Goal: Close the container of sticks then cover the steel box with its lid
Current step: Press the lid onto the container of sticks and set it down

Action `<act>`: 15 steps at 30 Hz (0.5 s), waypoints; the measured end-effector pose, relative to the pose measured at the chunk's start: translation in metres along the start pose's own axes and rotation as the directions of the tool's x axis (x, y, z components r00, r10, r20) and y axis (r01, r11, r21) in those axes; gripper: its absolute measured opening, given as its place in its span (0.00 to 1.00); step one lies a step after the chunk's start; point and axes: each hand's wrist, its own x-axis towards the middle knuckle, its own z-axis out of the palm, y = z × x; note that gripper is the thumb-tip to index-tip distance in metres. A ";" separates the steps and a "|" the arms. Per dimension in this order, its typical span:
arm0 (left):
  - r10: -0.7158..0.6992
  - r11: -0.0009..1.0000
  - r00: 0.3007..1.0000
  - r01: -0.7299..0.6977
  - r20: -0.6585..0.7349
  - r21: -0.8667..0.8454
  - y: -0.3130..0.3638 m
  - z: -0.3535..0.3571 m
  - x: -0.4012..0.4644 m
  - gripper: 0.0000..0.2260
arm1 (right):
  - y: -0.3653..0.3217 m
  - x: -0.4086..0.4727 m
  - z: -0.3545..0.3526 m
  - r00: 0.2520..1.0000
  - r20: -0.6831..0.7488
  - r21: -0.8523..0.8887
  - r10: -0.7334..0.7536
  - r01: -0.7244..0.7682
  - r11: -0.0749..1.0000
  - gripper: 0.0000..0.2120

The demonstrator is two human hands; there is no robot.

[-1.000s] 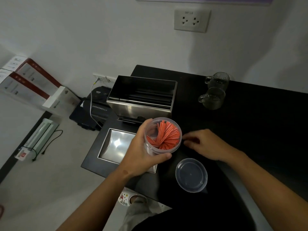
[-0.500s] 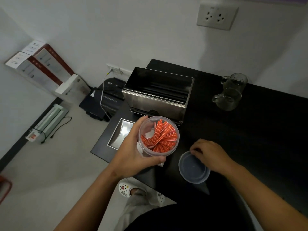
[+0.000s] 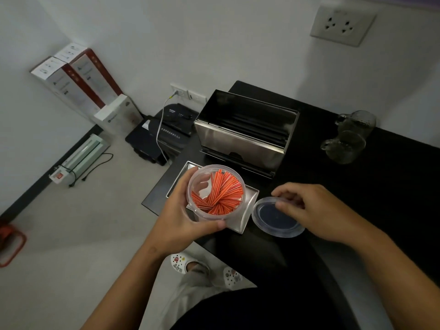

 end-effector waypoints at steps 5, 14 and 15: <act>-0.025 1.000 0.999 0.025 -0.019 0.004 -0.003 -0.008 -0.008 0.45 | -0.028 -0.009 -0.012 0.986 -0.148 0.133 -0.072 0.092 0.987 0.13; -0.016 1.000 0.999 0.015 -0.033 -0.013 -0.007 -0.009 -0.015 0.45 | -0.061 0.009 0.033 0.947 -0.300 0.389 -0.115 0.231 0.892 0.13; -0.012 1.000 0.999 0.012 -0.037 -0.014 -0.007 -0.009 -0.016 0.45 | -0.063 0.009 0.040 0.953 -0.273 0.393 -0.136 0.239 0.888 0.13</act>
